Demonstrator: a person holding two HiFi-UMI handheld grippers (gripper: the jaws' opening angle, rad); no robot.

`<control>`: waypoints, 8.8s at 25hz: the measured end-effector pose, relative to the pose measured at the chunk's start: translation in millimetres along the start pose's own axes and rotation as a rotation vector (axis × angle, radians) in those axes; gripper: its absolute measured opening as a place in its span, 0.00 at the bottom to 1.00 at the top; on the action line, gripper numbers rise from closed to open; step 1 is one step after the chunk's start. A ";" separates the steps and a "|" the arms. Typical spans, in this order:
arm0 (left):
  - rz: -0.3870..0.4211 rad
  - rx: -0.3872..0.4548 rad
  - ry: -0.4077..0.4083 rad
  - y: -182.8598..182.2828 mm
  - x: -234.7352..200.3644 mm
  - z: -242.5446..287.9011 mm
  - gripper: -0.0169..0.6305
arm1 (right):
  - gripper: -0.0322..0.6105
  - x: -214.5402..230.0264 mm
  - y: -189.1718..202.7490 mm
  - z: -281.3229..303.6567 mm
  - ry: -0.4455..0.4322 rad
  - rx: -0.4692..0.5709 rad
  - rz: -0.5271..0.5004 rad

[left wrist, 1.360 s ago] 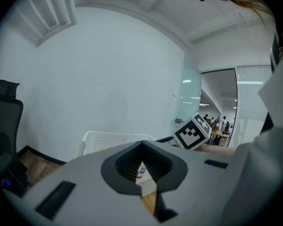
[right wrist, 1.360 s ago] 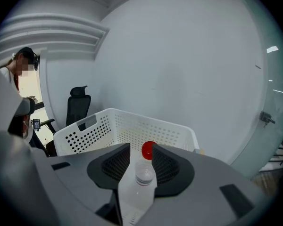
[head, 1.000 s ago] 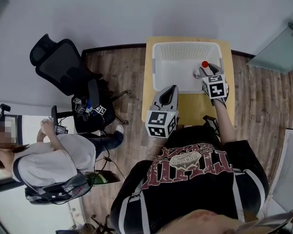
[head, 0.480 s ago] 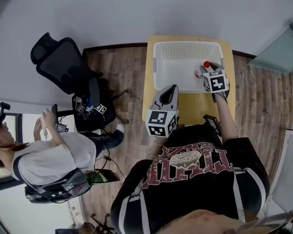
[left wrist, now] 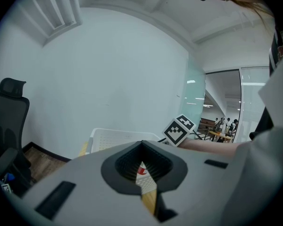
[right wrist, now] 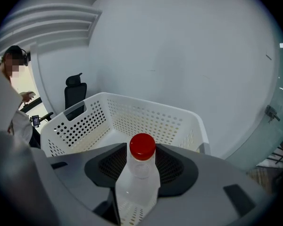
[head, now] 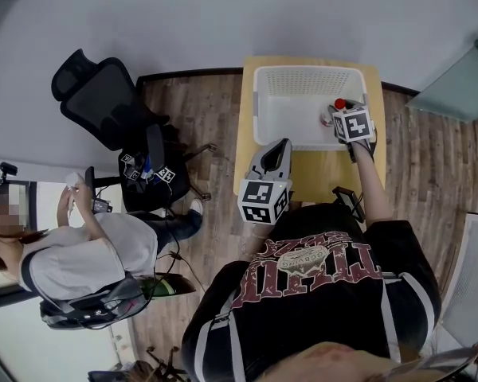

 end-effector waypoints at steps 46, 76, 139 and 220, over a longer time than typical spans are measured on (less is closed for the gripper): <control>0.000 -0.033 0.036 11.0 3.4 4.6 0.08 | 0.30 -26.5 -31.3 -62.2 -0.079 0.207 -0.015; 0.053 -0.072 0.180 14.4 35.7 28.1 0.08 | 0.30 -29.5 -53.8 -187.1 -0.040 0.382 -0.036; 0.127 -0.211 0.381 46.5 111.5 73.5 0.08 | 0.29 58.5 86.7 -206.2 0.220 0.320 0.205; 0.146 -0.251 0.402 72.0 137.9 62.3 0.08 | 0.30 33.4 152.2 -167.0 0.222 0.235 0.178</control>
Point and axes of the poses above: the fingertips, and each gripper's own axes: z forward along the fingers, x to its right, y out of its underside, the point moved 1 cm from there along -z, backward along the fingers, and after that the axes turned 4 degrees about -z, right-handed, at the moved point
